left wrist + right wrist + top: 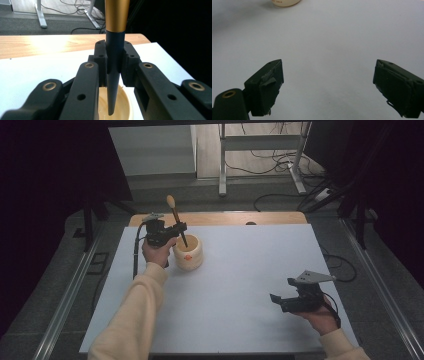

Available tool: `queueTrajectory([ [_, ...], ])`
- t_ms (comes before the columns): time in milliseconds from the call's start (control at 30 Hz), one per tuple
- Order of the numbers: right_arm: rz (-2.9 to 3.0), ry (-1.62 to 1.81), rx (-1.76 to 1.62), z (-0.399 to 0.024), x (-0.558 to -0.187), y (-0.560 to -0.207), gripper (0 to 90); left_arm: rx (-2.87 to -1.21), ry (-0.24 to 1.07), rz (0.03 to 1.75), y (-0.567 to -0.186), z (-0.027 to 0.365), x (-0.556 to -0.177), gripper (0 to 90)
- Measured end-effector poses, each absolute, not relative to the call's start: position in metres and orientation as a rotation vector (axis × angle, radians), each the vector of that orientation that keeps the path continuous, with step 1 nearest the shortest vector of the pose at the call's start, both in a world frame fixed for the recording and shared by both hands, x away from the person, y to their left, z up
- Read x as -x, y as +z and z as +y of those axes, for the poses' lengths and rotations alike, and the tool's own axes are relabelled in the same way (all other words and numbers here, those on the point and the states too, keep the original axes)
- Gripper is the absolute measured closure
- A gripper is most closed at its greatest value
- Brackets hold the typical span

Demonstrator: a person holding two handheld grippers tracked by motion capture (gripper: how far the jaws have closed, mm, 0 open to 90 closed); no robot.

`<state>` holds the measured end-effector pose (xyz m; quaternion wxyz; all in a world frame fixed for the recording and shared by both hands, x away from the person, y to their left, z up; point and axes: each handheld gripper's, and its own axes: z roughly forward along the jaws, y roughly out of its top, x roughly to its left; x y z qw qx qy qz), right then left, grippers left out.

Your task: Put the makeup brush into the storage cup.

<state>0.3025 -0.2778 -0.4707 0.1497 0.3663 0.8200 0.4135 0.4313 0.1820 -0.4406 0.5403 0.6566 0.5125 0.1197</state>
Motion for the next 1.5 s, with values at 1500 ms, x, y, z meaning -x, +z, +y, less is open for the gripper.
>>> queueTrajectory([
  [1500,2.364,1.188,-1.048,-0.278,-0.302,-0.472,10.1,-1.619,0.291,1.202,-0.481,0.176,-0.432,50.3],
])
